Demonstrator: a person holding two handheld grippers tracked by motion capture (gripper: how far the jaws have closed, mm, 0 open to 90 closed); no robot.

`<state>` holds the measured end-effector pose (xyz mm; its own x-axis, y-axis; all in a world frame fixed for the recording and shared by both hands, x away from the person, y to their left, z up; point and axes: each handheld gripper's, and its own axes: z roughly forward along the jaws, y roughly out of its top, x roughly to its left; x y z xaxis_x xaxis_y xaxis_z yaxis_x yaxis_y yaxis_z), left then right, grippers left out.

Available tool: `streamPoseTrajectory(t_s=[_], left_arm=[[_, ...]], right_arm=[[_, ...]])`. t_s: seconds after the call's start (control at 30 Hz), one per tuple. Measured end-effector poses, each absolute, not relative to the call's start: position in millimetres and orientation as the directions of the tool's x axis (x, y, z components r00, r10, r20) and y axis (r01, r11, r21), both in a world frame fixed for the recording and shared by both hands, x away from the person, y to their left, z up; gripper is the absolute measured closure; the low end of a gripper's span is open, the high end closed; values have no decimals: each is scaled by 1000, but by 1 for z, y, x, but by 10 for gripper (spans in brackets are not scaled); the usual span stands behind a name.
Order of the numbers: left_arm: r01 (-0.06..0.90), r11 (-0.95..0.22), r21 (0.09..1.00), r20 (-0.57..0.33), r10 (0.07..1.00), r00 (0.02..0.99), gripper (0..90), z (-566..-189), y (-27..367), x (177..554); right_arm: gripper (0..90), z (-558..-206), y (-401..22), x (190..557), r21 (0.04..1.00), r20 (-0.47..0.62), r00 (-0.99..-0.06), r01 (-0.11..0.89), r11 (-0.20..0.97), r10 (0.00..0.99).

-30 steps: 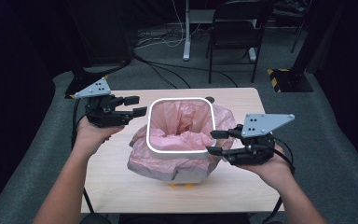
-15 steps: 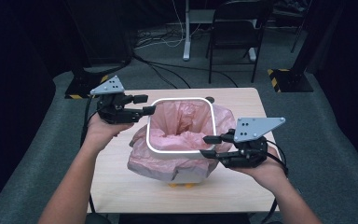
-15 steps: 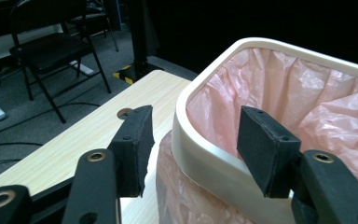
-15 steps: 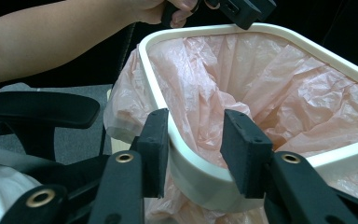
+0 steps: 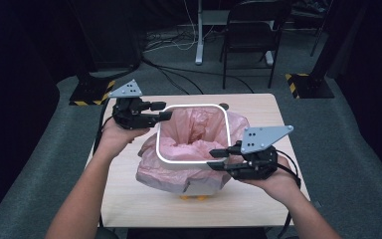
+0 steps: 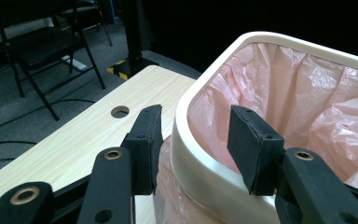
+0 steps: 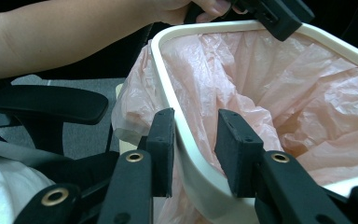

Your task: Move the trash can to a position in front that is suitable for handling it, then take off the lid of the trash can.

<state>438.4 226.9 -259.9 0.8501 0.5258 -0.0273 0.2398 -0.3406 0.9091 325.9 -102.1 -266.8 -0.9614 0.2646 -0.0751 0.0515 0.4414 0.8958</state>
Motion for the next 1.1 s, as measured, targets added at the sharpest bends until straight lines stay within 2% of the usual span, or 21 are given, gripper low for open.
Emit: streamPoseTrajectory(t_s=[0.53,1.1], left_arm=[[246,-364,898,-29,510,860,638,-262,218,448],[252,-396,883,-12,518,855,743,-265,210,455]], right_arm=[[703,-269,-90,333,887,-42,-975,65,458,219],[752,-271,-80,333,864,-78,-980,25,503,182]])
